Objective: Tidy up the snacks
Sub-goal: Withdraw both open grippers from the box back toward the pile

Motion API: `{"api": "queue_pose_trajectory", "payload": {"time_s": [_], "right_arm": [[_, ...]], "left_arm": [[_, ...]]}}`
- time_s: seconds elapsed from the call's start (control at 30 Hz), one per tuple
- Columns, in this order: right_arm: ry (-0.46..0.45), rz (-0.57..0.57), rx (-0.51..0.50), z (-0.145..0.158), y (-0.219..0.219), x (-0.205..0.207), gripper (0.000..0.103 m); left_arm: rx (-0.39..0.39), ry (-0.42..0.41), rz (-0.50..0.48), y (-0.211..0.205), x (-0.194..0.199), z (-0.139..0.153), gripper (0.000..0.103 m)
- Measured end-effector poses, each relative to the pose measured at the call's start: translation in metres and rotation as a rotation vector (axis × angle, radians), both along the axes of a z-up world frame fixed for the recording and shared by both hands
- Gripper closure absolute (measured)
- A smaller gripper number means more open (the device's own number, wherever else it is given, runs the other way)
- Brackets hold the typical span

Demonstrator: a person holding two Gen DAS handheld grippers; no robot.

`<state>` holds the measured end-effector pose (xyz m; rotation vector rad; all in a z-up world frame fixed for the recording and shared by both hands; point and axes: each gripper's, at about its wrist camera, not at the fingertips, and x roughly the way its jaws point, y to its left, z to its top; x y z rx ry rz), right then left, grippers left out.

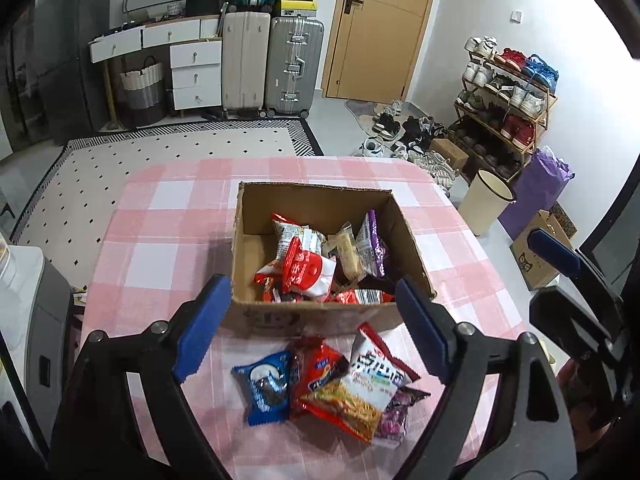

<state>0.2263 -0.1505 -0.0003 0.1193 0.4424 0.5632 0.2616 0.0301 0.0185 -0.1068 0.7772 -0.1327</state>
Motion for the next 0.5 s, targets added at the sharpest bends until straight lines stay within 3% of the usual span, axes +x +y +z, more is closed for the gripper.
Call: {"api": "queue_pose_trajectory", "payload": {"time_s": [0.5], "right_arm": [[-0.025, -0.006, 0.0, -0.002, -0.001, -0.061, 0.002]], "left_arm": [[0.001, -0.045, 0.026, 0.006, -0.077, 0.013, 0.014]]}}
